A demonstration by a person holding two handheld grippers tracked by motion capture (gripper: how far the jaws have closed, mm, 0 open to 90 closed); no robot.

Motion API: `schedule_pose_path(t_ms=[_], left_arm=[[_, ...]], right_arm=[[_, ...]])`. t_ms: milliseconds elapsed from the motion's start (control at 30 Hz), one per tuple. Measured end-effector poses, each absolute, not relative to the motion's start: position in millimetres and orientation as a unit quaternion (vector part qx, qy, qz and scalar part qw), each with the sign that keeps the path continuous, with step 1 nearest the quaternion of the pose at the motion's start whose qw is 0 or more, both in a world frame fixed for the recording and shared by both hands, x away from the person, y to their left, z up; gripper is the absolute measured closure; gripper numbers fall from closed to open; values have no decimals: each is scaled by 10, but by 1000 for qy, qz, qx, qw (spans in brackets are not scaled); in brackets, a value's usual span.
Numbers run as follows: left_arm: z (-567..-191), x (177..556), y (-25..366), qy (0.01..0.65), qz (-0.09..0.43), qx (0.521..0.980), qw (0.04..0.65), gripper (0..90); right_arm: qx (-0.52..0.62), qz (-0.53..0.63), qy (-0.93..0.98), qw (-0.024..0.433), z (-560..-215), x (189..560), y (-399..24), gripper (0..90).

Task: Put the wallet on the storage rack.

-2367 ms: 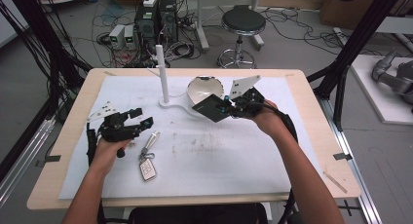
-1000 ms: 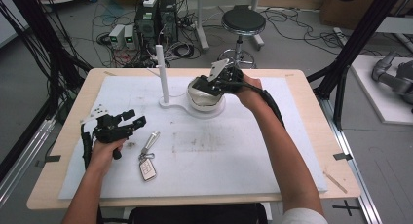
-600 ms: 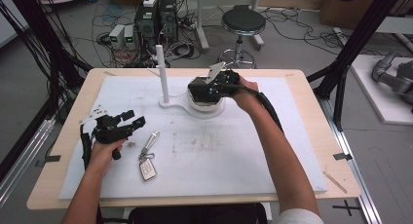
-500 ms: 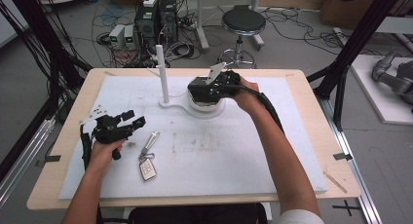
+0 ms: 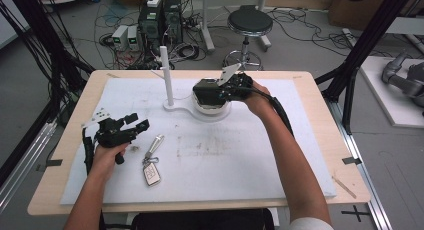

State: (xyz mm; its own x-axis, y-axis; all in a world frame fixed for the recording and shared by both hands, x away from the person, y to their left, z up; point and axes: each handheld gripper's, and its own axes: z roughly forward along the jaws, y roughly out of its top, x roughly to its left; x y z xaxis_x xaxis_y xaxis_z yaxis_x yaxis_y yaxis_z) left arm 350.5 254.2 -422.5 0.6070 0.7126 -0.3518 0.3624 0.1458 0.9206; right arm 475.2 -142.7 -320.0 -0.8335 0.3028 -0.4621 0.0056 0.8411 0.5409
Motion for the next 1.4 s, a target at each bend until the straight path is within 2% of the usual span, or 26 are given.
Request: schedule_pose_path(t_ms=[400,600,700,833,933,1000,1100,1200,1267,1400], left_arm=[[-4222,3500,2549,422,141,636,630,263],[-4224,3501,2543,422,141,635,631,263],[-4226,3504,2540,422,139,638,629,264],[-4224,3499,2535,422,139,638,629,263],[-4227,3502,2535,422,139,637,629,264],[-4227,3503,2533,422,139,638,629,263],[-4224,3500,2533,422,139,638,629,263],[-4223,3497,2534,421,141,637,630,264],[-4219,3495,2530,420,147,639,628,263],[-4196,3482,2489,422,159,640,622,226]], right_arm=[[67,279,919,271,-3213,4701,-1515,790],[62,327,889,315,-3365,4634,-1648,791],[74,347,888,291,-3390,4627,-1683,779],[110,349,892,266,-3379,4643,-1738,668],[154,359,890,235,-3372,4661,-1825,520],[171,367,888,219,-3361,4652,-1904,508],[216,366,885,188,-3329,4626,-2030,442],[249,381,866,207,-3337,4523,-2202,393],[284,363,861,214,-3373,4455,-2299,321],[315,357,849,228,-3491,4279,-2500,278]])
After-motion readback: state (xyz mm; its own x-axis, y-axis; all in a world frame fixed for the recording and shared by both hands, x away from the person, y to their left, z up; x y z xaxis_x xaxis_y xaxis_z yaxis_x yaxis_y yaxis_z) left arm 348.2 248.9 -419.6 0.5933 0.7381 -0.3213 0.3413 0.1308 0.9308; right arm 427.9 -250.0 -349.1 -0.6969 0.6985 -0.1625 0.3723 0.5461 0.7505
